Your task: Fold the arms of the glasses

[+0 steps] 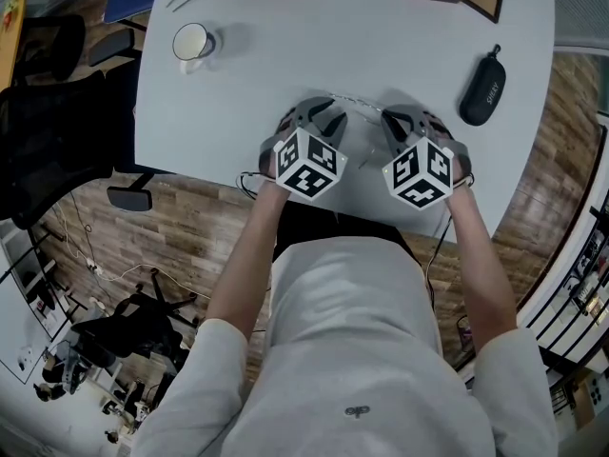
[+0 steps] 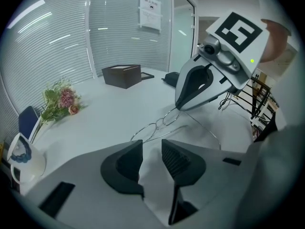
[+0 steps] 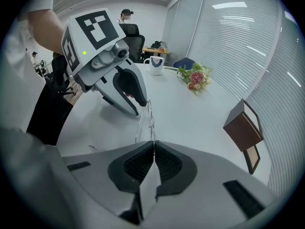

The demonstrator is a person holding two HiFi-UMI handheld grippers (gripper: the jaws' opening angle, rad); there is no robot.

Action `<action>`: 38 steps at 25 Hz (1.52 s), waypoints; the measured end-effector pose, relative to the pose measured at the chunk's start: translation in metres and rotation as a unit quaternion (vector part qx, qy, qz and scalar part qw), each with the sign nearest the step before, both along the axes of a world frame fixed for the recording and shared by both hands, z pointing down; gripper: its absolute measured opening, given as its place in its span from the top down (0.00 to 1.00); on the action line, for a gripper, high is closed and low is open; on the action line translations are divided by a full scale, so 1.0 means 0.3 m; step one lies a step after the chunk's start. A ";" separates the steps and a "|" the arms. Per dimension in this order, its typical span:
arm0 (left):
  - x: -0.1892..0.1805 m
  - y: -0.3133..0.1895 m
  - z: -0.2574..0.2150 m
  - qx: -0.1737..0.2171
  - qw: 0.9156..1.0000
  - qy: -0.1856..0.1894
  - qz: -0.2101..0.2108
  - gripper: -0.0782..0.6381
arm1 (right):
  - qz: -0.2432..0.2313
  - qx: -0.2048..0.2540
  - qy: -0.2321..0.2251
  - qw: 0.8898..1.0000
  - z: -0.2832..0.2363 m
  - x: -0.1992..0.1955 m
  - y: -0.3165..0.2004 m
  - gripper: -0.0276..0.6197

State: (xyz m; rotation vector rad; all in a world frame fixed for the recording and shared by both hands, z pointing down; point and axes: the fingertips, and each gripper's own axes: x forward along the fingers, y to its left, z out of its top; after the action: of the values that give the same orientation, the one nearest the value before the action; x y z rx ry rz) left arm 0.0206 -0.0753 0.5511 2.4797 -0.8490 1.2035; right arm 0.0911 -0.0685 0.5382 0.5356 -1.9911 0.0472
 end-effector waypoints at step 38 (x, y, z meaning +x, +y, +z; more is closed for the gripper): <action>0.052 0.056 -0.055 0.010 1.000 0.008 0.021 0.70 | 0.013 0.005 0.009 1.000 0.005 0.015 0.011 0.94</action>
State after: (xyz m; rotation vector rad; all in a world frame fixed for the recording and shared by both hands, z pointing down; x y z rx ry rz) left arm 0.0361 -0.0585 0.5344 2.5306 -0.8120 1.1943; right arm 0.0957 -0.0651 0.5397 0.5661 -1.9686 0.0494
